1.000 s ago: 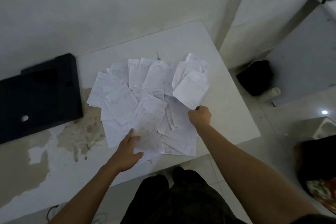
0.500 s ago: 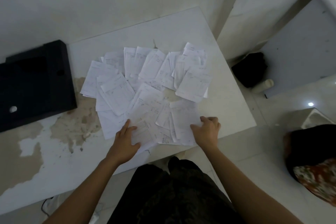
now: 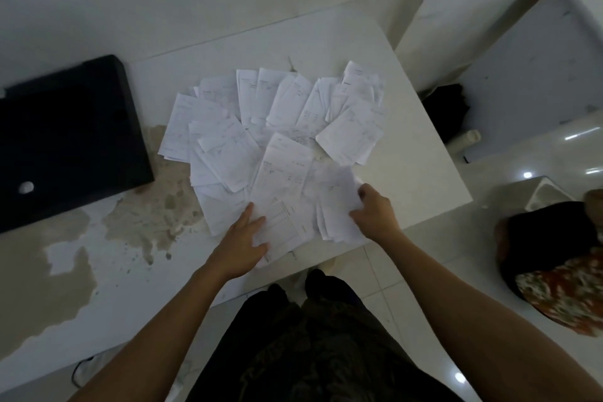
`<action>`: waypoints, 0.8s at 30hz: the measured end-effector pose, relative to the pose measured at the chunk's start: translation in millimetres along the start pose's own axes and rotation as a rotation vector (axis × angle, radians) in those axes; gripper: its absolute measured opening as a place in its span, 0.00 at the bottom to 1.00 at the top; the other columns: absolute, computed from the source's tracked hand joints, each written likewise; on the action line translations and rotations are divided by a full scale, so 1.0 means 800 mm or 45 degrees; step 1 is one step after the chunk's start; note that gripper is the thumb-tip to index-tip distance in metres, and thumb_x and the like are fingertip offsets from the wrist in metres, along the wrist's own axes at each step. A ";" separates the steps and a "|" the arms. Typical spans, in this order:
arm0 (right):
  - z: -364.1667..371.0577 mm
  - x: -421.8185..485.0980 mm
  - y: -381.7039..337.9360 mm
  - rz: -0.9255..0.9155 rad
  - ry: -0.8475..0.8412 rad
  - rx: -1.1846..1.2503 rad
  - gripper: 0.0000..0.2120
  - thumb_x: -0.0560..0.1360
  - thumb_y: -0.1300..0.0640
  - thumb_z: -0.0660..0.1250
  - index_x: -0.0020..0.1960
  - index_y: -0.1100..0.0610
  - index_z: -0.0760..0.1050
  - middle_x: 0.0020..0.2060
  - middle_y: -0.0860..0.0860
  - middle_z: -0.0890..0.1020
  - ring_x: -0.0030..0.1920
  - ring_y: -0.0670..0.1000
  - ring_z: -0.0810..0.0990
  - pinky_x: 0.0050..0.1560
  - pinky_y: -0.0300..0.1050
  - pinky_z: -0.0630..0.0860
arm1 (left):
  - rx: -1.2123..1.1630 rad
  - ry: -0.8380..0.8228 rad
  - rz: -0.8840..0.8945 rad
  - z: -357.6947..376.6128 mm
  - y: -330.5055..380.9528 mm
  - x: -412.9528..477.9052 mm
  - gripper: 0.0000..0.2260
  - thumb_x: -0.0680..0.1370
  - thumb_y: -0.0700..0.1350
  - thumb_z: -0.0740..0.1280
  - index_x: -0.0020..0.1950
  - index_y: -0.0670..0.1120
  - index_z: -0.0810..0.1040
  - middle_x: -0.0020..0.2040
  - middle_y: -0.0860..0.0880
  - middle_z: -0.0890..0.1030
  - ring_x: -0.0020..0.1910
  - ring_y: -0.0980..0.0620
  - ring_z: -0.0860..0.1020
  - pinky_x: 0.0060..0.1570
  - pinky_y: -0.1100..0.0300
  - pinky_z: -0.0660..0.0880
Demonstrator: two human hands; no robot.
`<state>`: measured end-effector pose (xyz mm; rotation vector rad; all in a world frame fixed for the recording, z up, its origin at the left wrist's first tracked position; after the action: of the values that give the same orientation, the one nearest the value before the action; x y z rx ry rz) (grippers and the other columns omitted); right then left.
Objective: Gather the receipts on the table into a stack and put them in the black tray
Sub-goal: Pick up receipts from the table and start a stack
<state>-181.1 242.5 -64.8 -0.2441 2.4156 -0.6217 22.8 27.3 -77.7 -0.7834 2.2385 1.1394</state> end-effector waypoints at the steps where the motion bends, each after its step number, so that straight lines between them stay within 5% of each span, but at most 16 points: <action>1: -0.003 -0.006 0.007 0.076 0.072 0.110 0.11 0.73 0.61 0.66 0.54 0.57 0.71 0.45 0.53 0.78 0.48 0.59 0.79 0.43 0.46 0.71 | -0.014 -0.012 0.022 -0.001 -0.003 0.000 0.30 0.79 0.51 0.66 0.78 0.48 0.60 0.80 0.56 0.43 0.79 0.52 0.50 0.77 0.53 0.52; 8: -0.010 -0.060 0.069 0.561 0.395 1.272 0.40 0.73 0.69 0.70 0.77 0.50 0.55 0.62 0.50 0.67 0.59 0.56 0.72 0.56 0.60 0.77 | -0.001 -0.092 0.146 -0.008 -0.013 -0.002 0.29 0.79 0.49 0.66 0.78 0.47 0.59 0.80 0.56 0.41 0.78 0.54 0.50 0.75 0.59 0.53; 12: 0.009 -0.070 0.058 0.498 0.327 1.590 0.24 0.73 0.67 0.70 0.67 0.60 0.72 0.60 0.56 0.80 0.57 0.61 0.80 0.47 0.54 0.81 | -0.048 -0.091 0.165 -0.015 -0.014 -0.003 0.29 0.79 0.49 0.66 0.77 0.47 0.61 0.80 0.56 0.45 0.77 0.56 0.52 0.73 0.62 0.52; 14: 0.029 -0.078 0.040 0.500 0.287 1.598 0.20 0.73 0.65 0.71 0.65 0.61 0.74 0.56 0.56 0.82 0.54 0.60 0.82 0.50 0.56 0.82 | -0.089 0.000 0.182 -0.023 -0.014 -0.003 0.28 0.78 0.46 0.67 0.77 0.46 0.62 0.80 0.53 0.51 0.77 0.55 0.55 0.73 0.62 0.53; 18: 0.081 -0.092 0.000 0.563 0.157 1.028 0.16 0.71 0.58 0.74 0.56 0.63 0.79 0.49 0.57 0.84 0.47 0.58 0.84 0.51 0.59 0.83 | -0.218 0.170 0.151 -0.039 -0.014 -0.004 0.28 0.77 0.42 0.67 0.75 0.45 0.62 0.76 0.47 0.61 0.74 0.50 0.63 0.73 0.56 0.61; 21: 0.113 -0.096 -0.030 0.517 0.064 0.923 0.07 0.71 0.56 0.74 0.45 0.57 0.79 0.46 0.55 0.84 0.46 0.57 0.84 0.50 0.60 0.83 | -0.339 0.160 0.093 -0.044 -0.014 -0.003 0.29 0.77 0.42 0.68 0.76 0.45 0.60 0.73 0.47 0.63 0.71 0.50 0.66 0.65 0.62 0.63; 24: 0.133 -0.091 -0.055 0.493 -0.022 1.030 0.14 0.70 0.56 0.75 0.54 0.59 0.79 0.50 0.55 0.84 0.50 0.58 0.84 0.52 0.59 0.82 | -0.424 0.129 0.069 -0.050 -0.012 0.000 0.30 0.77 0.43 0.68 0.76 0.46 0.60 0.72 0.46 0.66 0.69 0.50 0.68 0.64 0.62 0.65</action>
<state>-57.5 187.3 -78.3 0.5345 1.9188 -1.3120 22.7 -10.4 -62.1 -0.9325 2.1904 1.5567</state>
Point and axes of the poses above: each hand's wrist, its own x-axis towards the middle knuckle, its own z-axis out of the palm, y = z × x, the point moved 5 cm from there along x, towards the middle knuckle
